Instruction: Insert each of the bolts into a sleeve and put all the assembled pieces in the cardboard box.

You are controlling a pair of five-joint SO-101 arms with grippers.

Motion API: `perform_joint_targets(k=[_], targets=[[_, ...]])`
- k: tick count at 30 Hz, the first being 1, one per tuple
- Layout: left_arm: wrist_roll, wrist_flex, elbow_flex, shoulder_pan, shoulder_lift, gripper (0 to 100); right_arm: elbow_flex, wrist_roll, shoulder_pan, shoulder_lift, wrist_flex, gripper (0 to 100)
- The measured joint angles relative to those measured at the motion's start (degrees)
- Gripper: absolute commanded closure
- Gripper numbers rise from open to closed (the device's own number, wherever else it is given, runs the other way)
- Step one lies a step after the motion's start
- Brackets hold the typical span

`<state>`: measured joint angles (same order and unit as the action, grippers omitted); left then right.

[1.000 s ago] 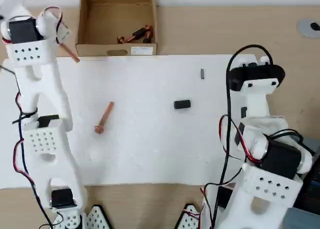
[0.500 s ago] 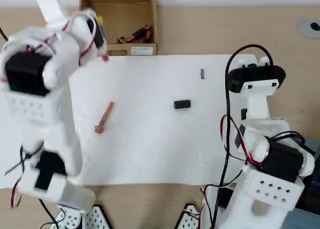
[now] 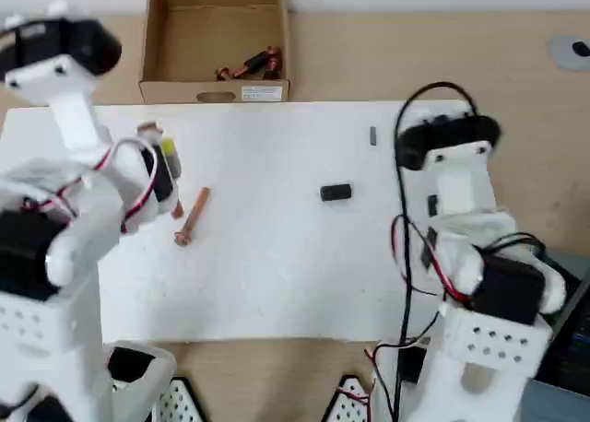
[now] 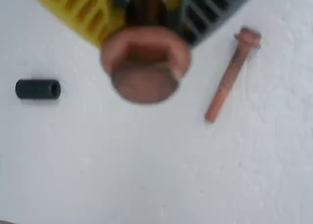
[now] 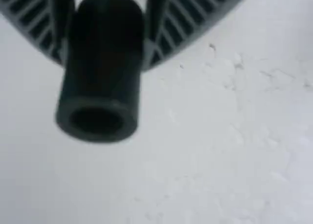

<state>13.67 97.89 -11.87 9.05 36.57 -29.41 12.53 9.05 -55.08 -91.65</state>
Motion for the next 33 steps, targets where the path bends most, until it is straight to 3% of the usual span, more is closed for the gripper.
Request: perform_joint_targets(k=[12,17,26,33], targets=[[2.02,-19.87,41.49,0.0,32.26,100,-6.68,-13.19,-11.6,0.09,14.51,98.8],[2.02,-24.0,55.56,0.0,46.33,100,-7.12,-17.76,-18.2,0.09,16.7,98.8],[2.02,-26.46,69.8,0.44,62.15,100,-16.79,-20.84,-30.68,-0.88,25.41,98.9],[4.13,-27.96,74.81,0.44,67.52,100,-29.54,-20.84,-35.69,-12.31,35.96,98.9]])
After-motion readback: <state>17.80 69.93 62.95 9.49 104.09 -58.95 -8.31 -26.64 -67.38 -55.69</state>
